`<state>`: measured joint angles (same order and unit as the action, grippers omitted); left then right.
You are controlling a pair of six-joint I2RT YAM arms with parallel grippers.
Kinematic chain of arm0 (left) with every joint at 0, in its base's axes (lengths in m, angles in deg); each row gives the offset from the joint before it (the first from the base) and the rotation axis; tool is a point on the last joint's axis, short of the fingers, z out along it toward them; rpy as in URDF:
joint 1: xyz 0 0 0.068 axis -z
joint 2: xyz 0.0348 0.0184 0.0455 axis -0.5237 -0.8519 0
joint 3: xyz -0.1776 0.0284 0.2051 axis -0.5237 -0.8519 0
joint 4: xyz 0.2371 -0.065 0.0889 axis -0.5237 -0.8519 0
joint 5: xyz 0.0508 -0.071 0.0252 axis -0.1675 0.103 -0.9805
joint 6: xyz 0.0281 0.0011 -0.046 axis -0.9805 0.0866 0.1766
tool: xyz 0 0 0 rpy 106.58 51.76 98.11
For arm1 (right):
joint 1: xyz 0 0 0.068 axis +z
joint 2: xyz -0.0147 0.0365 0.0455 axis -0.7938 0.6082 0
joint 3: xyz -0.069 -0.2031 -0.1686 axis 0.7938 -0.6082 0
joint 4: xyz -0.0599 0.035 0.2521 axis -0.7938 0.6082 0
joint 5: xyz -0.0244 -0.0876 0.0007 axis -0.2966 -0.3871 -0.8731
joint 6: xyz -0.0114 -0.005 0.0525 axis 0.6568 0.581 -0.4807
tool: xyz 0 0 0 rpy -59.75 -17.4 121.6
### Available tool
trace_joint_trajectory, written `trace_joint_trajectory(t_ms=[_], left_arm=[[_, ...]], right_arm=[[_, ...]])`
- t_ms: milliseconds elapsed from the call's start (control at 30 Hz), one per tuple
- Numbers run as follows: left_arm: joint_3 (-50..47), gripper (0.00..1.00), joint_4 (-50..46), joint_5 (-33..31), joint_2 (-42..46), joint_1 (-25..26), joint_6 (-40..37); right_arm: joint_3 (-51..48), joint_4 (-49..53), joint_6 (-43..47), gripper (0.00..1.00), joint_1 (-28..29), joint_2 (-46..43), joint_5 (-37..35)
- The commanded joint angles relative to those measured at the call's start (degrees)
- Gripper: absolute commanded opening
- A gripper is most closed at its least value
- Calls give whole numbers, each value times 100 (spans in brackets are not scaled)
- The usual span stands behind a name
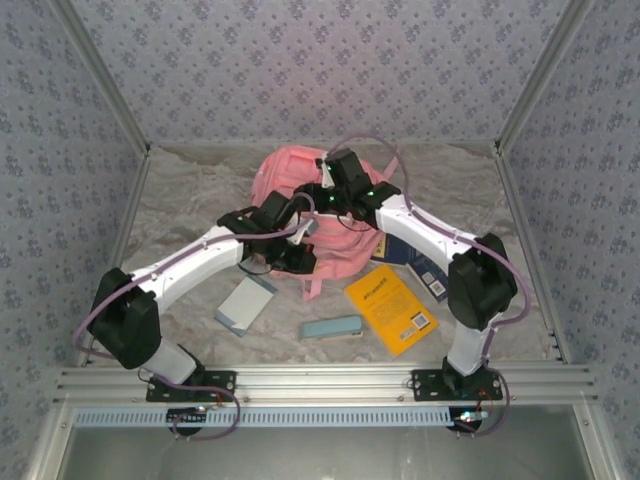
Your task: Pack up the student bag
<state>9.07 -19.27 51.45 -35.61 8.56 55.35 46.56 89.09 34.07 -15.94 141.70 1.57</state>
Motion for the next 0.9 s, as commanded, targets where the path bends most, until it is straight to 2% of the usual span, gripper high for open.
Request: trace_joint_trajectory(t_ms=[0, 33, 133, 300, 467, 600, 667, 733, 867], left_arm=[[-37, 6, 323, 483, -18, 58, 105], [-39, 11, 353, 593, -86, 88, 101], [-29, 27, 434, 879, -289, 208, 63], [-127, 39, 412, 630, -28, 244, -65], [-56, 41, 111, 382, 767, -43, -211], [-131, 42, -101, 251, 1485, -395, -268], [-217, 42, -336, -1, 1779, -542, -300], [-361, 42, -431, -225, 2042, -691, -316], [-743, 41, -305, -178, 2375, -1055, -218]], right_arm=[[-178, 322, 80, 63, -184, -603, -355], [-258, 436, 79, 67, -233, -748, -540], [-545, 665, 60, 66, -404, -1166, -897], [-1039, 854, 180, 62, -533, -1909, -1089], [-1330, 1064, 331, 53, -513, -2237, -757], [-1418, 1431, 554, 47, -198, -2112, -255], [-1370, 1647, 677, 47, 30, -1966, -141], [-1353, 1772, 753, 51, 269, -1800, -140], [-1277, 2013, 858, 56, 529, -1464, -62]])
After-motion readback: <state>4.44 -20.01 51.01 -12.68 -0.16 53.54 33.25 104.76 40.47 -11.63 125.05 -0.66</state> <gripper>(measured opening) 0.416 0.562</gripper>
